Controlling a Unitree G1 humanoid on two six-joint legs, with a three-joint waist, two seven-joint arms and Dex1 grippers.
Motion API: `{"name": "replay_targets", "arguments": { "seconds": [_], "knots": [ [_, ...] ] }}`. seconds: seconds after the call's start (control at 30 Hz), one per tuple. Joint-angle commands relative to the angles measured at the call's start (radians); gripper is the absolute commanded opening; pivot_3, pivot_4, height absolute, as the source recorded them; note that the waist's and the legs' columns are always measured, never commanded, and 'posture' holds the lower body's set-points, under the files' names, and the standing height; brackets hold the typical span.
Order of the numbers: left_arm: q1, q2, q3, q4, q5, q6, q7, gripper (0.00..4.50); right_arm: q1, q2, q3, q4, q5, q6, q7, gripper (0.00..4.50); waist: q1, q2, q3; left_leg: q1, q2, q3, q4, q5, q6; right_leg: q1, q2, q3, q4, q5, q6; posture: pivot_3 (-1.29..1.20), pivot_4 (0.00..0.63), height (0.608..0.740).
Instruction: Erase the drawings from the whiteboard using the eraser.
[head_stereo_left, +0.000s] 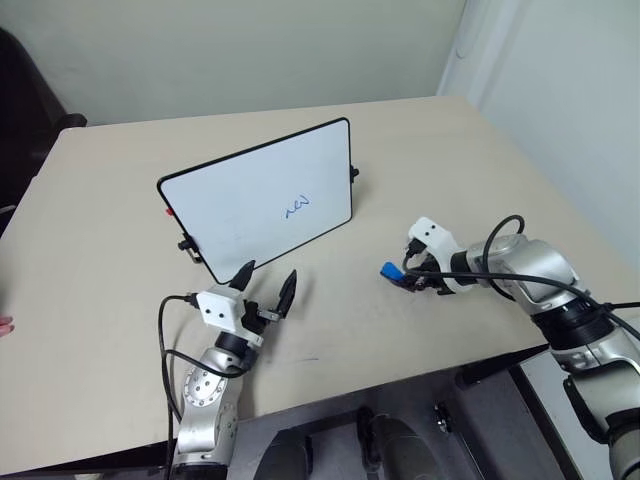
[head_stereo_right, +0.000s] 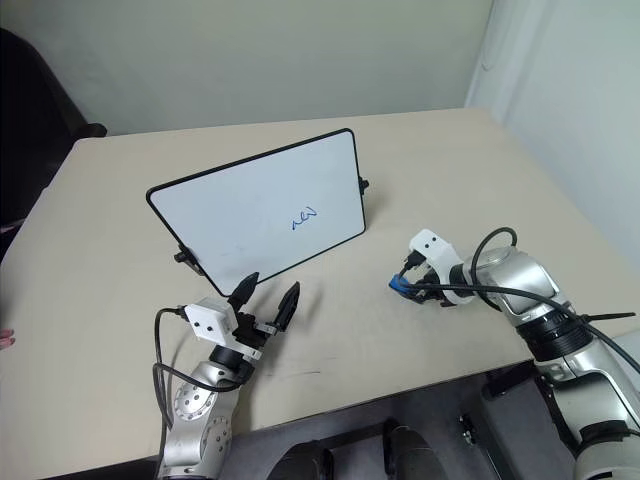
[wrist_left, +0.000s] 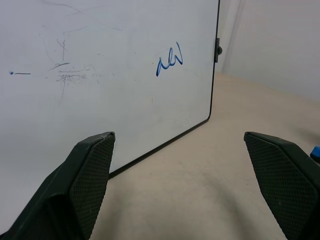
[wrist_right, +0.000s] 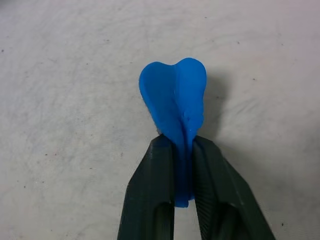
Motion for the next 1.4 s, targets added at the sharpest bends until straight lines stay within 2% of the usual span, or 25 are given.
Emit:
{"name": "replay_targets", "arguments": {
  "seconds": [0.03,0.17,0.3,0.47,0.63,0.87,1.3,1.4],
  "knots": [
    [-0.010,0.001,0.000,-0.037,-0.005,-0.011,-0.001,4.50,0.028,0.014,-0.105,-0.149,0.069,-0.063,0.042,0.22,0.000,0.000,0.000,0.000,0.000,0.000,0.000,0.000,0.000,0.000,0.000,0.000,0.000,0.000,0.000,0.00,0.150,0.740],
    [-0.015,0.007,0.006,-0.032,-0.012,-0.006,-0.005,4.50,0.045,0.108,-0.222,-0.203,0.121,-0.111,-0.014,0.22,0.000,0.000,0.000,0.000,0.000,0.001,0.001,0.000,0.000,0.000,0.000,0.000,0.000,0.000,0.000,0.00,0.150,0.740],
    [-0.021,0.018,0.017,-0.028,-0.022,0.000,-0.012,4.50,-0.008,0.260,-0.293,-0.137,0.113,-0.120,-0.137,0.21,-0.003,0.000,0.000,0.001,0.000,0.001,0.002,0.000,0.000,0.000,0.000,0.000,0.000,0.002,-0.001,0.00,0.150,0.740],
    [-0.031,0.032,0.029,-0.020,-0.032,0.006,-0.017,4.50,-0.066,0.427,-0.288,0.014,-0.008,-0.259,-0.331,0.21,-0.004,0.000,0.000,0.001,0.001,0.000,0.002,0.000,0.000,-0.001,0.000,0.000,0.000,0.006,-0.003,0.00,0.150,0.740],
    [-0.034,0.040,0.036,-0.020,-0.037,0.012,-0.021,4.50,-0.130,0.515,-0.226,0.162,-0.137,-0.353,-0.446,0.21,-0.002,0.000,0.000,-0.001,0.001,0.000,0.001,0.000,0.000,-0.004,0.000,0.000,0.000,0.007,-0.004,0.00,0.150,0.740],
    [-0.020,0.040,0.033,-0.041,-0.039,0.017,-0.018,4.50,-0.165,0.619,-0.178,0.263,-0.220,-0.437,-0.485,0.21,-0.003,0.000,0.000,-0.002,0.001,0.000,-0.002,-0.001,-0.001,-0.007,0.000,-0.001,0.000,0.010,-0.014,0.00,0.150,0.740],
    [0.016,0.026,0.020,-0.081,-0.034,0.018,-0.008,4.50,-0.271,0.772,-0.114,0.433,-0.331,-0.526,-0.498,0.21,-0.026,0.000,0.000,-0.003,0.002,0.000,-0.003,-0.003,-0.002,-0.010,0.001,-0.001,0.001,0.011,-0.017,0.00,0.150,0.740],
    [0.022,0.023,0.017,-0.089,-0.031,0.018,-0.006,4.50,-0.281,0.800,-0.090,0.457,-0.354,-0.548,-0.488,0.21,-0.033,0.000,0.000,-0.003,0.002,0.000,-0.002,-0.002,-0.002,-0.011,0.001,-0.001,0.002,0.009,-0.014,0.00,0.150,0.740]
  ]
}}
